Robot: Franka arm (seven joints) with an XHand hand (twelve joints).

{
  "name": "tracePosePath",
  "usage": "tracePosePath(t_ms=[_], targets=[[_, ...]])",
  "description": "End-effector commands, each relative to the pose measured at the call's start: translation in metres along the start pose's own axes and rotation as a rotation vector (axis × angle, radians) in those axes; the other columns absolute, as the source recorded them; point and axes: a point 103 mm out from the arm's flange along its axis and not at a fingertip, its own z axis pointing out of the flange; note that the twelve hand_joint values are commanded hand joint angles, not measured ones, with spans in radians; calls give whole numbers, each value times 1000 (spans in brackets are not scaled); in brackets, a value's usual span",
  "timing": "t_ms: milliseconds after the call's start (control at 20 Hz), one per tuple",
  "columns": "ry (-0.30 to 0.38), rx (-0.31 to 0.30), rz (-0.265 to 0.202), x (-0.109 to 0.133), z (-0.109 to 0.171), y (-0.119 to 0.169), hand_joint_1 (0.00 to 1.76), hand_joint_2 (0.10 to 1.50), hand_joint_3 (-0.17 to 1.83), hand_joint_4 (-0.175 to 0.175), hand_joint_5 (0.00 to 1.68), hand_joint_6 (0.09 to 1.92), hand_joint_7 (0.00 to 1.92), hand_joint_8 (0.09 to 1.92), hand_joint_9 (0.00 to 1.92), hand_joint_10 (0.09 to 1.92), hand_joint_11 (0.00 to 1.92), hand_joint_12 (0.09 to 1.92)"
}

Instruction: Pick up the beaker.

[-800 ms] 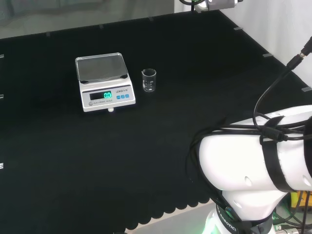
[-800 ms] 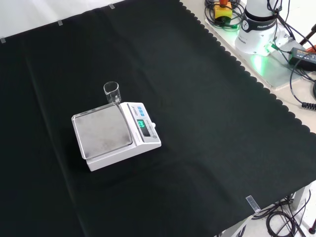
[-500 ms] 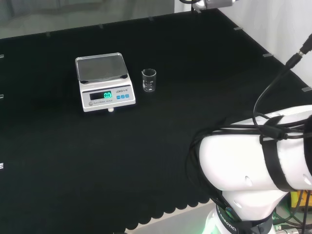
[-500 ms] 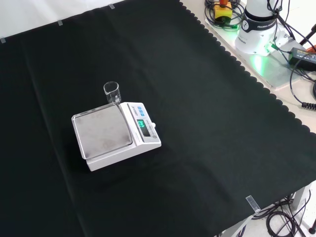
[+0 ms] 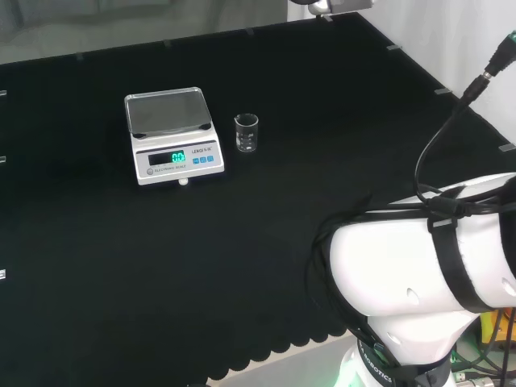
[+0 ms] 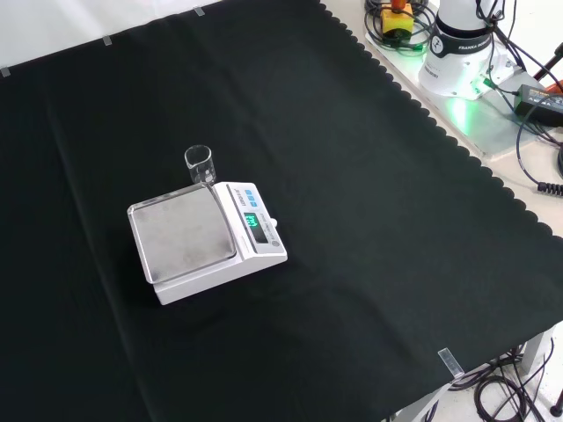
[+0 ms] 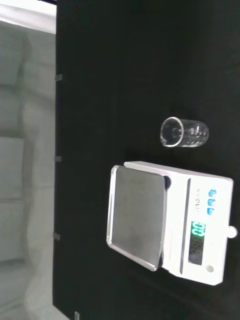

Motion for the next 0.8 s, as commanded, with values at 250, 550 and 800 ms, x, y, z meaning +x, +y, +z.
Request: tracePosePath(t_ms=[250, 550, 800], targets=[[50, 66, -35, 13, 66, 88, 375, 1018, -56, -107, 238, 87, 95, 813, 168, 926, 332, 1441], [75, 96, -39, 18, 100, 113, 386, 1015, -59, -108, 255, 87, 98, 815, 170, 923, 333, 1439], [78, 126, -40, 22, 126, 128, 399, 1011, -62, -109, 274, 87, 97, 815, 167, 920, 328, 1438]])
